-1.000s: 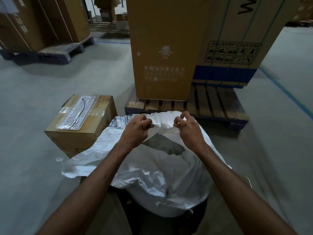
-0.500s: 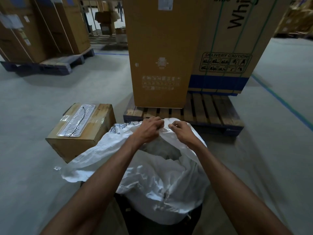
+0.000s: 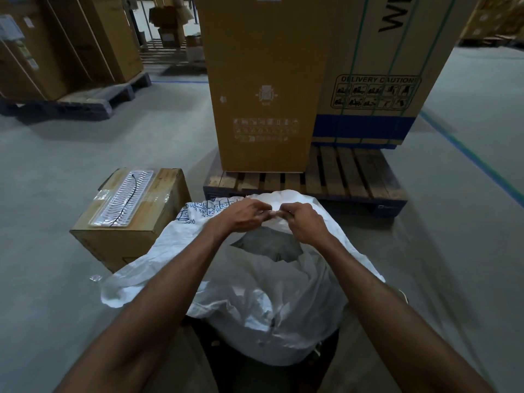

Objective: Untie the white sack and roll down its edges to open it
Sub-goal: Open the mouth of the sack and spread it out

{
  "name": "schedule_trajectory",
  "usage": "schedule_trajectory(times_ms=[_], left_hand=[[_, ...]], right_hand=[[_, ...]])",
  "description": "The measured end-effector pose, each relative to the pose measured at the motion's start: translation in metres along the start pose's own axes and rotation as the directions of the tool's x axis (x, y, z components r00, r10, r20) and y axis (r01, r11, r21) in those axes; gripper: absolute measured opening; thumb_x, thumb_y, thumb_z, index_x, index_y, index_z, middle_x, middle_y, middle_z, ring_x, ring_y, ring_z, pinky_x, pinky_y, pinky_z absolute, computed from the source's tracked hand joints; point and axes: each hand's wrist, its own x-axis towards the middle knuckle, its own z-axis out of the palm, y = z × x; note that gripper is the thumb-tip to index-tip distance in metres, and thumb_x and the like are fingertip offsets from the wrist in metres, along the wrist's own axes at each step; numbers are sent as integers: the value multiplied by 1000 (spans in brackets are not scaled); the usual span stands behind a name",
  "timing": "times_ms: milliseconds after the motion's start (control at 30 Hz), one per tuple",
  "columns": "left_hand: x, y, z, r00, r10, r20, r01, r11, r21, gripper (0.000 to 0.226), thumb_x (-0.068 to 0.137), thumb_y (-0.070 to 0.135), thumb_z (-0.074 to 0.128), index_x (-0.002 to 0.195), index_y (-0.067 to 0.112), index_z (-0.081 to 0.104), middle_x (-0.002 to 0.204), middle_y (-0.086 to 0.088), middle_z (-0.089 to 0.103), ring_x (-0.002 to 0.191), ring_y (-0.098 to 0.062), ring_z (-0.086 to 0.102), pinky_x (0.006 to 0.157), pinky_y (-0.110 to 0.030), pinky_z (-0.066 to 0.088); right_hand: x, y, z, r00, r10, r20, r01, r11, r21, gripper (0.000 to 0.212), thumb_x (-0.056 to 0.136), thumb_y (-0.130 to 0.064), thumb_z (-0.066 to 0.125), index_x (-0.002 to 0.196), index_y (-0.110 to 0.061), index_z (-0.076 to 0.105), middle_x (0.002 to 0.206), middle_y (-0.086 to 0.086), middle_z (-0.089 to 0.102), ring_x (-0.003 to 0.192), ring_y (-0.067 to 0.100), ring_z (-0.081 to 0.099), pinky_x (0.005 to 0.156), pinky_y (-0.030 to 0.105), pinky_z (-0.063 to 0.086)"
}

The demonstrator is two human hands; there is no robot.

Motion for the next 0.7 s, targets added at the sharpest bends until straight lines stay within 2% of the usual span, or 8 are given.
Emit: schedule_trajectory(times_ms=[67,133,200,300,433,533,600,700], left_hand=[[4,2,3,999,12,-51,-7,995,99,51,108,50,37,104,15,74,97,-2,67,84,-24,56,80,-41,42],[5,2,5,997,10,-81,6,982,190,49,109,46,34,111,17,74,108,-3,61,94,-18,45,90,-45,36],[6,0,6,996,13,-89,8,973,230,45,109,42,35,121,18,71,117,-2,60,105,-16,43,101,-47,31],[5,0,5,991,35,-129,-11,983,181,34,109,42,38,122,27,66,112,1,64,110,-18,49,106,-48,28],[7,0,5,985,55,-162,-32,989,143,23,107,31,44,120,33,63,109,4,61,108,-18,45,91,-43,27],[8,4,1,968,34,-248,-6,994,111,21,104,24,45,110,26,65,110,1,61,105,-18,46,94,-44,29],[8,8,-2,950,-14,-311,26,999,35,22,104,22,45,98,22,65,98,2,61,95,-16,46,99,-46,31],[11,13,-6,957,-72,-282,57,996,-63,27,104,24,44,83,18,61,81,2,61,78,-15,49,101,-51,39]], right_hand=[[4,1,7,999,35,27,-37,995,91,32,105,-38,53,76,-31,62,73,-7,60,72,18,58,61,35,45],[7,-2,12,998,53,37,-57,991,118,35,105,-38,54,70,-30,56,73,-8,52,73,19,55,59,32,38],[10,-3,15,998,63,22,-65,991,115,37,103,-37,58,68,-27,57,75,-6,49,73,19,53,59,32,38],[14,-1,12,997,70,23,-73,984,162,30,100,-42,62,84,-19,73,79,-4,59,77,21,60,70,40,50],[13,-2,5,997,68,21,-70,983,168,26,99,-44,63,100,-22,75,99,-1,70,87,19,65,81,43,56],[5,-4,2,999,11,-53,-5,994,106,33,95,-48,65,115,-22,66,113,-3,63,96,17,61,80,39,54],[-1,-4,1,994,-59,-91,60,998,9,37,94,-42,68,123,-19,60,116,-3,60,100,18,59,81,38,51],[-1,-5,1,987,-73,-143,58,992,-109,20,100,-30,62,111,-16,67,107,5,70,94,26,66,72,35,49]])
